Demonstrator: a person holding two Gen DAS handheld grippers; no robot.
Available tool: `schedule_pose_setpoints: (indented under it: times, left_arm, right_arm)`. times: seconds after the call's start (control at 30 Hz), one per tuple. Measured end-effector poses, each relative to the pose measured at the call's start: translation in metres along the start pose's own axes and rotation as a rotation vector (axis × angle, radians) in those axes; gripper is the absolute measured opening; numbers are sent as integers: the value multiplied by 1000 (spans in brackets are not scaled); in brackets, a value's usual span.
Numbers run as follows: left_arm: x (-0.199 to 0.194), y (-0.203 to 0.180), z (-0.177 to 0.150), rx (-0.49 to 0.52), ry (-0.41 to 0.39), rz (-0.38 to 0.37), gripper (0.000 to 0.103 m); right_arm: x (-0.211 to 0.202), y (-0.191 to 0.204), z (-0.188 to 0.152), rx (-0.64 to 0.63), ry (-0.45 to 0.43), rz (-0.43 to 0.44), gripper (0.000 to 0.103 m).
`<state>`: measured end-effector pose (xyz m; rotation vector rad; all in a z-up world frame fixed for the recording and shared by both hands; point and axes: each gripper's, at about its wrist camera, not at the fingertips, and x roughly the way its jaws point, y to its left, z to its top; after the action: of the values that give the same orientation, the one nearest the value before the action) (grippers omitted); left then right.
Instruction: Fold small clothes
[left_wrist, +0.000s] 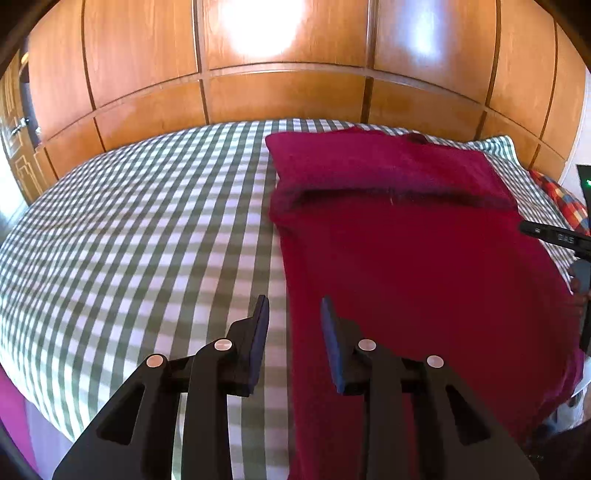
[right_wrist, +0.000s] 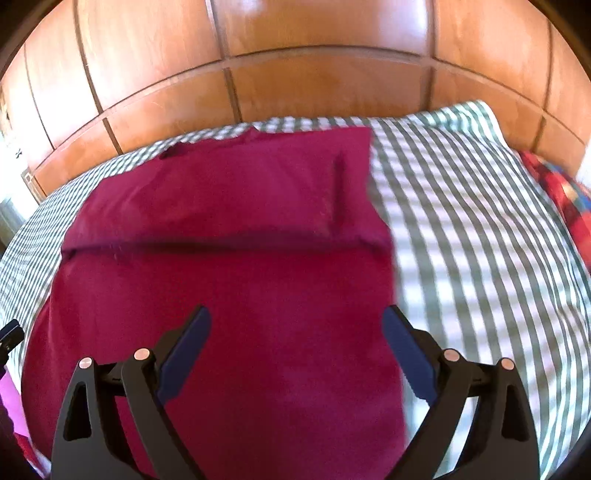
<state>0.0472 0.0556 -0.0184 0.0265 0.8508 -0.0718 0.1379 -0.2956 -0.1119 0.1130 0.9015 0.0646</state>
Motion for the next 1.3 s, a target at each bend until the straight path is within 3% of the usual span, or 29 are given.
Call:
schedule_pose_setpoints:
  times: [0.33,0.37,0.43,0.7,1.0,1.07,1.13,1.2,1.27,1.3]
  left_arm:
    - [2,2,-26,-5,39,-9,28]
    - [1,2,-28,-5,41,-10,29]
    - [-2,5,-34,-9,37,-7,50]
    - [-15,20,-58,-61,79,-73,54]
    - [-23,6,-89,-23,159,-139,52]
    - [-24,3,-90,-18,164,-153,43]
    - [-25,-2,-91,4,170,-174,22]
    - [-28,-8,-93,45,154,-168,12]
    - [-32,-16,-95,103,134,-152,10]
    - [-34,-16,-95,105,130,-162,10]
  right_arm:
    - [-36,-49,-63,109,85,35,94]
    - [-40,-50,-70,105,91,46,94]
    - [-50,-49,-81,92,105,67,94]
    - [-76,-46,-125,66,168,122,90]
    - [-90,-56,-152,85,233,143,63]
    - [-89,-60,-151,85,230,134,58]
    - [-89,-58,-151,74,232,117,54]
    - [-88,-52,-148,29,238,87,41]
    - [-91,-48,-151,20,247,112,12]
    - [-93,-45,-151,25,252,131,7]
